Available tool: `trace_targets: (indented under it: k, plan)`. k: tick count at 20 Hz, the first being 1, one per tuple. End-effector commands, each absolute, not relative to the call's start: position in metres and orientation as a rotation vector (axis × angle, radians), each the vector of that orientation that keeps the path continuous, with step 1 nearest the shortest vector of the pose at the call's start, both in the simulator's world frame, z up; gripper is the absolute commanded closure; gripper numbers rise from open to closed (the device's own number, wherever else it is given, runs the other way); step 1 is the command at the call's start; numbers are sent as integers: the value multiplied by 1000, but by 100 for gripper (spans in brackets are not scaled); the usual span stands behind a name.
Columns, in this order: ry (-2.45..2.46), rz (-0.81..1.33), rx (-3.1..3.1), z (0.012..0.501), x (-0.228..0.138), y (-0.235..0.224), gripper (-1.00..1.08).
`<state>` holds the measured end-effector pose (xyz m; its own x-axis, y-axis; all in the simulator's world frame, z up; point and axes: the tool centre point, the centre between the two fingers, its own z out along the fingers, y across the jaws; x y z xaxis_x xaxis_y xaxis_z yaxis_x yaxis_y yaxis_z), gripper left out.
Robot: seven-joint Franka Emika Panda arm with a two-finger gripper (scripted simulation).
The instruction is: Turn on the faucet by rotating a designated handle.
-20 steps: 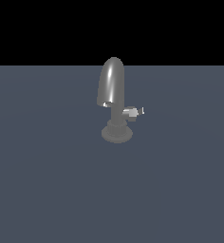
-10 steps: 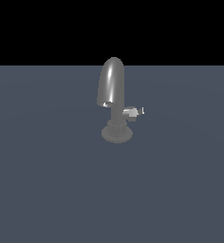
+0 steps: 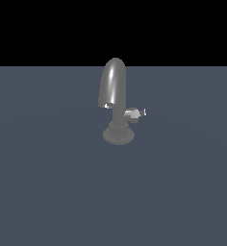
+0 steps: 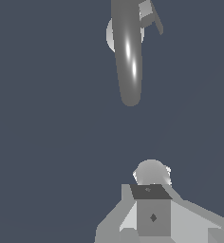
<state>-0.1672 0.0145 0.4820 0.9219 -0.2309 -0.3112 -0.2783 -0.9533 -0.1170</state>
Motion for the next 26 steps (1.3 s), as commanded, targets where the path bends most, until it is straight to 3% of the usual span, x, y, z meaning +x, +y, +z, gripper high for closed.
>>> trace_targets:
  k: [1,26]
  plan:
    - [445,502,-2886,480,-154,14,108]
    - [965,1039,-2373,419,-25,-15,108]
